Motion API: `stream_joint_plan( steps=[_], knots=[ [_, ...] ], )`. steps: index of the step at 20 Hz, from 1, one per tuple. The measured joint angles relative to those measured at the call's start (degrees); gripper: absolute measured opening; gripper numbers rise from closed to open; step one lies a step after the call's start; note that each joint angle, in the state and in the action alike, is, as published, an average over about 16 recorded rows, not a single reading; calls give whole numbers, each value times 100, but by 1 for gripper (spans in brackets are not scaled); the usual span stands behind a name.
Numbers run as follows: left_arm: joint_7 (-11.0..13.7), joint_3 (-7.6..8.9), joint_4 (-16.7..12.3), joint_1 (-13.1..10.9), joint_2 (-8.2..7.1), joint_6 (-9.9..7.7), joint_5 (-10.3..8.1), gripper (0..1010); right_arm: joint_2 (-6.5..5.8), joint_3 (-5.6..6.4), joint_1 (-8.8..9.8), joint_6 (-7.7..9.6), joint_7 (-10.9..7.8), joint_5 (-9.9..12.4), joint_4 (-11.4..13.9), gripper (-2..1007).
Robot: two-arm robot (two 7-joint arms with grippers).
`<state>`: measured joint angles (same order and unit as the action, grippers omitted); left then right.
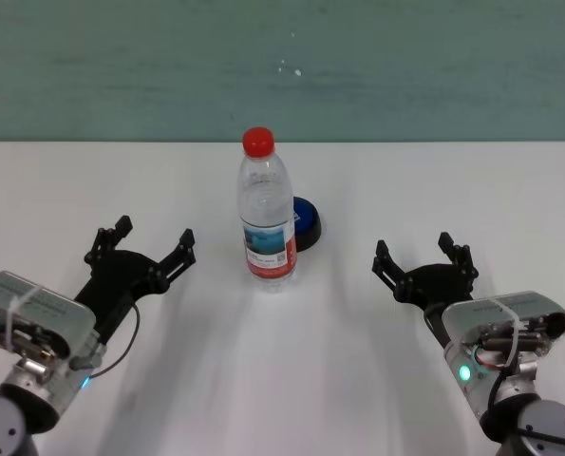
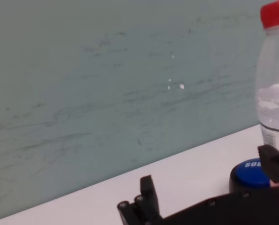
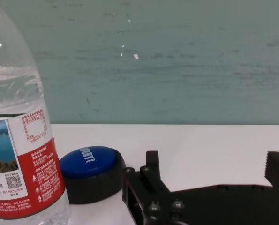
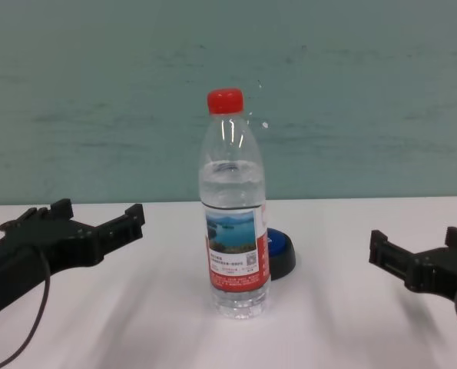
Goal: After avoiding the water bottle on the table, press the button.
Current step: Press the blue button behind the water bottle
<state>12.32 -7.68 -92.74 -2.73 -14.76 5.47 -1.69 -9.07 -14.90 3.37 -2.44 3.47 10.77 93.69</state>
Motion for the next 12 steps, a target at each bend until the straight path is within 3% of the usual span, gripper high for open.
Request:
stream_joint_plan(
  steps=[12],
  knots=[
    [9,-40,271,260,21,15,25,1010,0,0,0,0,0,0,0,1004]
  ],
)
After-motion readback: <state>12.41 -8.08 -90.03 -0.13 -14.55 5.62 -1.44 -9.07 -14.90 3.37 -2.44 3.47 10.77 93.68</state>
